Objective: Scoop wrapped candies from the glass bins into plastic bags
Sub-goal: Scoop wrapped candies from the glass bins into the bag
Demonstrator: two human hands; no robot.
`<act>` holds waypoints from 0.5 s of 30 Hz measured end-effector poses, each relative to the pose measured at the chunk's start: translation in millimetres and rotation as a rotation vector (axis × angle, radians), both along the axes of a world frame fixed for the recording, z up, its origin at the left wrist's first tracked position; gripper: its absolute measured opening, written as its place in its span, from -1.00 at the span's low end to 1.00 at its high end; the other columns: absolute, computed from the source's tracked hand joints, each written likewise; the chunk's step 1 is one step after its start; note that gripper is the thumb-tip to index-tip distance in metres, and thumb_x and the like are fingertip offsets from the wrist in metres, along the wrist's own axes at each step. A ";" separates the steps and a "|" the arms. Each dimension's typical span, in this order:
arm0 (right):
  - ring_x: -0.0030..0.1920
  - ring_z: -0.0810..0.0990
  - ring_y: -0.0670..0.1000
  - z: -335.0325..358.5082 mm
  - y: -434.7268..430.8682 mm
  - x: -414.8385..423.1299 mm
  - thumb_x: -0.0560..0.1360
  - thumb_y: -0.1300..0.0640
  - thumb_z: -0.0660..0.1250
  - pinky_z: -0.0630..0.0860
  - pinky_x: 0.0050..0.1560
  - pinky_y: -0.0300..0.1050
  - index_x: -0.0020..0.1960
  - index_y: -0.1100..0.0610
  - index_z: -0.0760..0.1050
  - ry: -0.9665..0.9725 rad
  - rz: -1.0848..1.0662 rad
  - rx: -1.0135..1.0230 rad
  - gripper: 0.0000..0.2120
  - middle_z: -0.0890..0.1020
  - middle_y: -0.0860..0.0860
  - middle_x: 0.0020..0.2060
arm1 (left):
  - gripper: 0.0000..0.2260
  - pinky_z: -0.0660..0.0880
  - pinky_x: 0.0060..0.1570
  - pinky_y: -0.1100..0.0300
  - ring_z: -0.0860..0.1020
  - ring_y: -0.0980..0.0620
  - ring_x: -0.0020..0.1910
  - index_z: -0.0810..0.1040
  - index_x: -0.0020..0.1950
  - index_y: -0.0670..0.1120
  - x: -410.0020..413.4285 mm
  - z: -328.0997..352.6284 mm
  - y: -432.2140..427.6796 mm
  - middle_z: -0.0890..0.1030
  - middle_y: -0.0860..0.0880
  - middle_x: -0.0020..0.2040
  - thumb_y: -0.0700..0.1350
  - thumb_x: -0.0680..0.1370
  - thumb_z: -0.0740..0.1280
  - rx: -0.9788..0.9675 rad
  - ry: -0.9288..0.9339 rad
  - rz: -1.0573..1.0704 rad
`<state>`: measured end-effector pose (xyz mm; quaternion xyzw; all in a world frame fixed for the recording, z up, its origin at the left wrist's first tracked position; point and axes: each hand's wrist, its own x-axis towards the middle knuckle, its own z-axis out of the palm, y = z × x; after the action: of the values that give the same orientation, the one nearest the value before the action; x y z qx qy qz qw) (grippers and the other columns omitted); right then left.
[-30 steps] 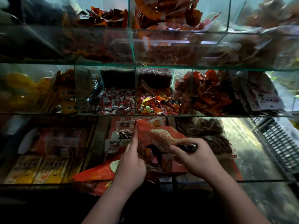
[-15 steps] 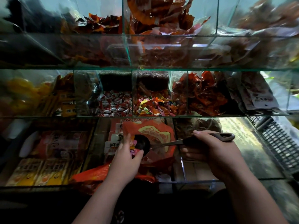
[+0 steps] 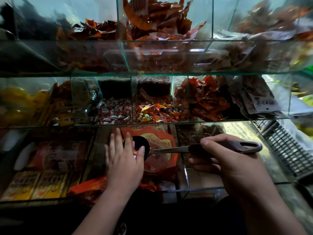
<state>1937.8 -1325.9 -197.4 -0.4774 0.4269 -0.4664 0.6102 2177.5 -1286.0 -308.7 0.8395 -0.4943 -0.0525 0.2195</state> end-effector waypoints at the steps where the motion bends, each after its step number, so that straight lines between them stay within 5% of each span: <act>1: -0.26 0.73 0.38 3.0 1.9 -0.8 0.37 0.13 0.53 0.66 -0.31 0.01 -0.19 0.16 0.68 -0.006 0.003 -0.019 -0.90 0.72 0.33 -0.22 | -0.27 -0.39 0.49 0.08 -0.42 0.17 0.53 -0.08 0.65 0.02 -0.6 3.7 -0.8 -0.32 0.08 0.61 0.38 0.58 -0.20 -0.016 0.000 -0.015; 7: -0.27 0.74 0.37 24.3 6.7 -2.1 0.30 0.14 0.59 0.67 -0.31 0.05 -0.22 0.13 0.65 -0.041 -0.050 -0.112 -0.86 0.73 0.31 -0.22 | -0.35 -0.28 0.54 0.11 -0.24 0.16 0.59 -0.05 0.66 -0.02 2.3 35.4 -27.8 -0.10 0.06 0.66 0.28 0.65 -0.12 -0.124 0.032 -0.135; 15: -0.15 0.77 0.27 13.5 -36.3 14.2 0.48 0.09 0.47 0.69 -0.19 -0.01 -0.14 0.01 0.71 -0.200 -0.234 -0.188 -0.95 0.76 0.22 -0.17 | -0.45 0.07 0.57 0.01 0.05 -0.03 0.60 0.16 0.63 0.01 19.5 70.6 -139.8 0.13 -0.02 0.63 0.08 0.67 0.22 -0.201 0.054 -0.276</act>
<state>1952.0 -1362.2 -183.8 -0.4307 0.3712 -0.6173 0.5438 2197.0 -1425.8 -238.1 0.7359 -0.6014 -0.0551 0.3062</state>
